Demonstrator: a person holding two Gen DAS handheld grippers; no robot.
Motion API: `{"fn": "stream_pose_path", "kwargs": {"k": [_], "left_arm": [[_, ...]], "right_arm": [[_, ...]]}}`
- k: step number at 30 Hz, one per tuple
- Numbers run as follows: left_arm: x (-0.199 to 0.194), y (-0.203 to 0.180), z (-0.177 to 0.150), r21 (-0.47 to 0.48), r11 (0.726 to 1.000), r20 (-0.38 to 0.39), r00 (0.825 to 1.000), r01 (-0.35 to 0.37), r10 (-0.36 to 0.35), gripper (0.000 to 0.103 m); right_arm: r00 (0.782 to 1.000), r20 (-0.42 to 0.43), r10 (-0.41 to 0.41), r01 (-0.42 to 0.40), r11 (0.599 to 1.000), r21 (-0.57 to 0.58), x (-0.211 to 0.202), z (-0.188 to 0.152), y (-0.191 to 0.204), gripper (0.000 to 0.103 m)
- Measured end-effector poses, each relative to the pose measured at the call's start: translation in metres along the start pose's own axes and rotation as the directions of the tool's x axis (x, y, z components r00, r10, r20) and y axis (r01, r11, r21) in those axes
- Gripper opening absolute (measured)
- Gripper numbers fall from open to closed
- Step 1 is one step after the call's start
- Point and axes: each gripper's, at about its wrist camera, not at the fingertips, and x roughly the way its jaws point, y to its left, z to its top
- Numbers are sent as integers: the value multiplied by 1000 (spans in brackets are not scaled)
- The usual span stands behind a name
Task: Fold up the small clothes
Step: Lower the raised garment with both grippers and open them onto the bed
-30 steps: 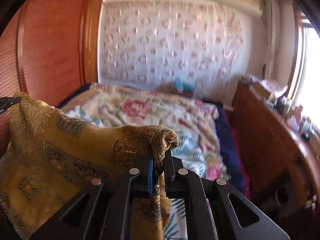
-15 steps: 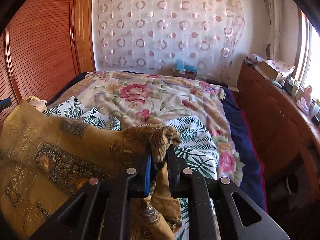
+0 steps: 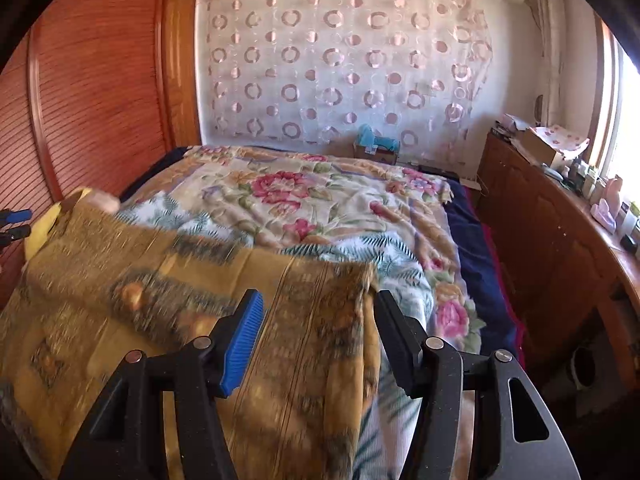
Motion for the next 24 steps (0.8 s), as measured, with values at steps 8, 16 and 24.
{"fn": "stream_pose_path", "kwargs": {"k": [8, 16, 24], "left_arm": [[10, -59, -41, 78, 995, -144, 988, 67, -55, 72], [27, -82, -66, 95, 993, -225, 973, 72, -49, 72], [30, -84, -72, 57, 996, -198, 978, 75, -62, 73]], "right_arm": [[991, -129, 35, -32, 999, 20, -46, -66, -1, 60], [975, -215, 50, -39, 998, 52, -49, -101, -1, 60], [964, -267, 19, -19, 1000, 1, -38, -120, 8, 49]]}}
